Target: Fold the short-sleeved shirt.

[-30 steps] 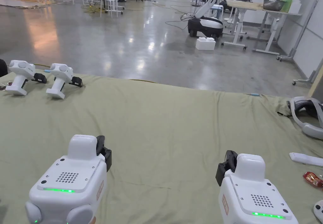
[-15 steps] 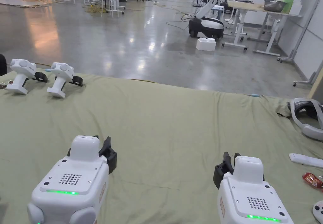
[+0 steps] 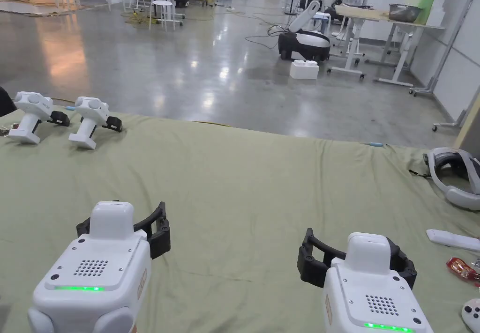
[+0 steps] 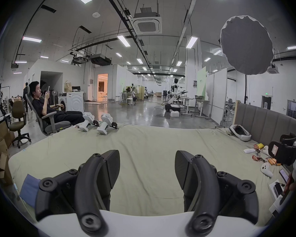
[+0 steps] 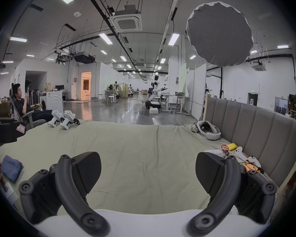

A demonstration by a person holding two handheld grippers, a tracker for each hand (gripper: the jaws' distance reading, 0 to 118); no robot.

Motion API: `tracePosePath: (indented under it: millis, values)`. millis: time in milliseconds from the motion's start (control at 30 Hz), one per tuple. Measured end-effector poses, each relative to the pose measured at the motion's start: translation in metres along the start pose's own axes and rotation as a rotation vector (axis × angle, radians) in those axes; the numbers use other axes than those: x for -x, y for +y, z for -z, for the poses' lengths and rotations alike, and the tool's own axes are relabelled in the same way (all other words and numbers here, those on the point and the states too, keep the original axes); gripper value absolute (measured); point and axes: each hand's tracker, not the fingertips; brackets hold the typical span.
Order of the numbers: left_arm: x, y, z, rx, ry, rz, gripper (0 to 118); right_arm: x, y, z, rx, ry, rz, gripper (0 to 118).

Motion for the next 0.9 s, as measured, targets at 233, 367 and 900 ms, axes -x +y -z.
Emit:
tracePosePath:
  millis: [233,367,900]
  values:
    - [0.001,0.002,-0.002,0.003,-0.017,0.007,76,0.003,0.002,-0.008,-0.042,-0.009,-0.017,114]
    - [0.000,0.001,-0.007,-0.010,-0.041,0.021,76,0.003,0.002,-0.010,-0.036,0.009,0.011,114]
    - [0.003,0.000,-0.004,-0.069,-0.001,-0.028,93,-0.010,0.012,0.005,0.089,0.081,0.244,114]
